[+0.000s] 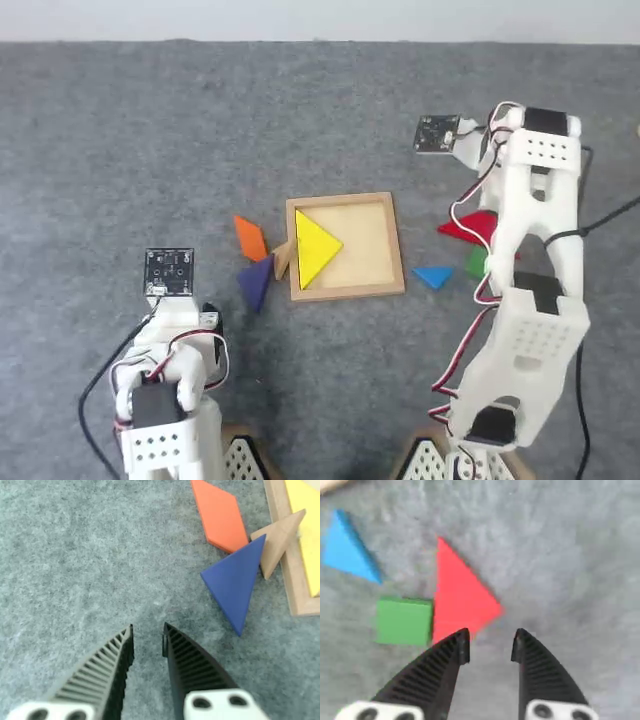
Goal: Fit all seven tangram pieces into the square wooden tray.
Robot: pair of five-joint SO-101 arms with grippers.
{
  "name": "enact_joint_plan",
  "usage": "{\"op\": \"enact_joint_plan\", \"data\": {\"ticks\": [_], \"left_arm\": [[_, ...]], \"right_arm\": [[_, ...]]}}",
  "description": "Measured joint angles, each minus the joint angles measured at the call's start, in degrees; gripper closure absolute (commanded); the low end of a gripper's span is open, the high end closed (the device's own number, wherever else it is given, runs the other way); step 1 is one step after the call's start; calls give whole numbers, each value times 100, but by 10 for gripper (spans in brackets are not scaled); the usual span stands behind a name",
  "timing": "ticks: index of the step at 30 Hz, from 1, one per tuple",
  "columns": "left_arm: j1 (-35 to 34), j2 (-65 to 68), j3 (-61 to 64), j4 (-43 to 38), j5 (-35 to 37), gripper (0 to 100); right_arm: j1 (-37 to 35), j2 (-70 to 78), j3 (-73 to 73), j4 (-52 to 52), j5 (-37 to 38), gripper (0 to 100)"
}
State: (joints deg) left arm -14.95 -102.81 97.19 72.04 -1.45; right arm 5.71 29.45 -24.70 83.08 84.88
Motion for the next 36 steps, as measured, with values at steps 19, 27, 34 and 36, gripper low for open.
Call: {"op": "enact_joint_plan", "data": {"ticks": [19,27,34,36], "left_arm": [[0,0,0,0,0,907],[0,0,0,0,0,907],[0,0,0,0,0,907],[0,0,0,0,0,907]], "right_arm": [[26,914,211,-167,905,712],[35,993,237,-158,809,712],[35,949,246,264,519,713],[35,914,308,325,466,713]]}}
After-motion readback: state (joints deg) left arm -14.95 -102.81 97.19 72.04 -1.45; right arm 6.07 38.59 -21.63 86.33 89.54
